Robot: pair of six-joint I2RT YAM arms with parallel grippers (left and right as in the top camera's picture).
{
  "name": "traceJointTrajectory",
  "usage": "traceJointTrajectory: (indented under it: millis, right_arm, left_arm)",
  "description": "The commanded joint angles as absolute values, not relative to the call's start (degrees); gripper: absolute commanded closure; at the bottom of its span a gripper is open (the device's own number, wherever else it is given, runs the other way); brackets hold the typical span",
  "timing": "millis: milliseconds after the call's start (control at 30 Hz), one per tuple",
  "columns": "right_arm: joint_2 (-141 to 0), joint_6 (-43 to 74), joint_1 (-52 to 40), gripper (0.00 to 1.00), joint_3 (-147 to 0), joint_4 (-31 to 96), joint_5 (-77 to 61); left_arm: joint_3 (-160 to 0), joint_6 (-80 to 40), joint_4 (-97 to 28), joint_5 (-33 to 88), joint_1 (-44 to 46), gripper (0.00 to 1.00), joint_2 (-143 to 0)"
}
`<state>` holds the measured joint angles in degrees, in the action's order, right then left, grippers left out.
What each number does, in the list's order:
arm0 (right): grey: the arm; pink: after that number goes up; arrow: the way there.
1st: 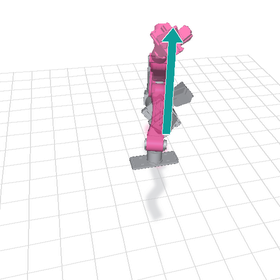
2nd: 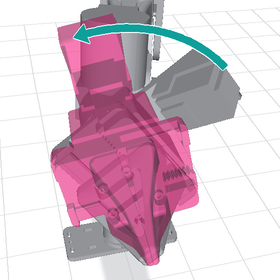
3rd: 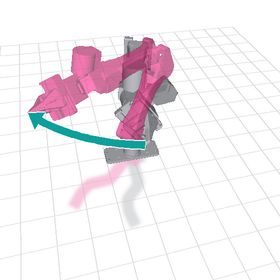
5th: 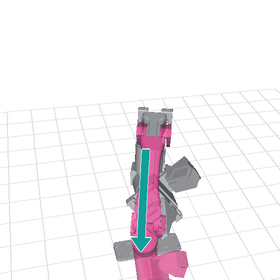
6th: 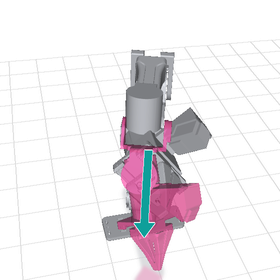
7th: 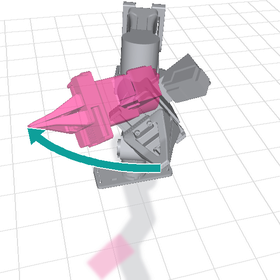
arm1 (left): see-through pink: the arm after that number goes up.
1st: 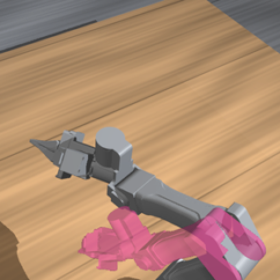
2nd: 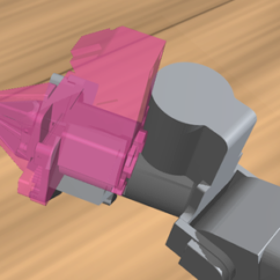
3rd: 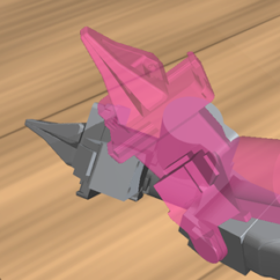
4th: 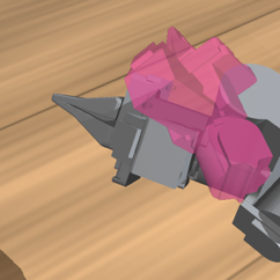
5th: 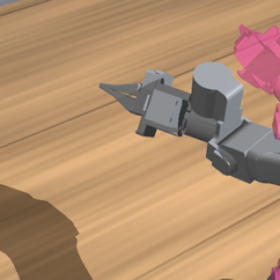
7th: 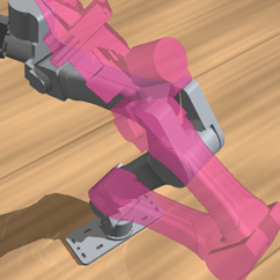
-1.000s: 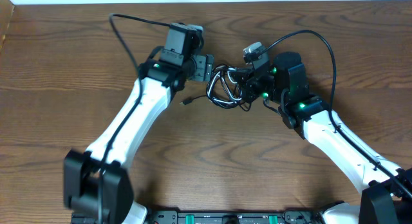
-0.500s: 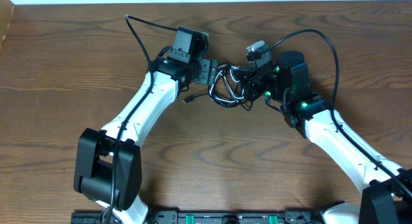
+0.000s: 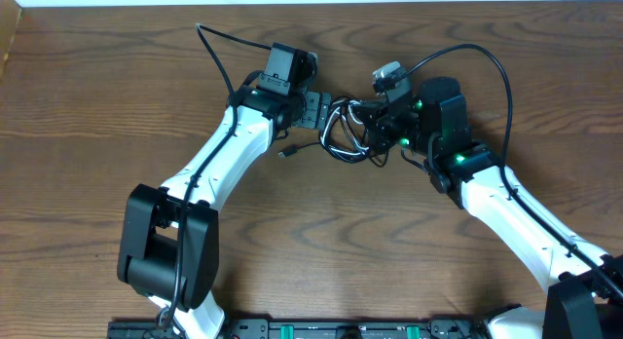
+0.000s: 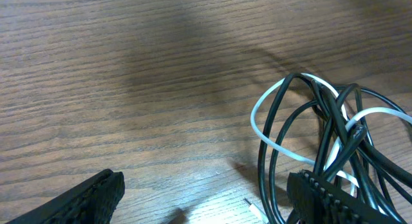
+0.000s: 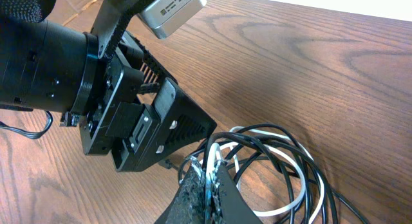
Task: Untangle cables
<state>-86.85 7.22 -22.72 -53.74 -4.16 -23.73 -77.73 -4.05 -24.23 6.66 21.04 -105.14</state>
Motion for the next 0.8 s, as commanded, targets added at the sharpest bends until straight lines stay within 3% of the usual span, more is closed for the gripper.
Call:
traceJointTrajectory:
  millis: [0,167,767]
  right_arm:
    - [-86.85,7.22,-22.41,0.99,-54.65,-4.54,-24.14]
    - [-86.85,7.22,-22.41,0.99,-54.65,-4.51,-24.12]
    - [-86.85,7.22,-22.41,0.99,-54.65,-4.60,-24.12]
  left_arm:
    - [-79.00,-3.29,-24.32,8.91,20.91,0.14,-105.25]
    - [-79.15,-3.25,-24.34,16.01,20.91,0.14,-102.85]
    - [-78.94,-0.16,-26.87,16.29,20.97,0.14,-99.04]
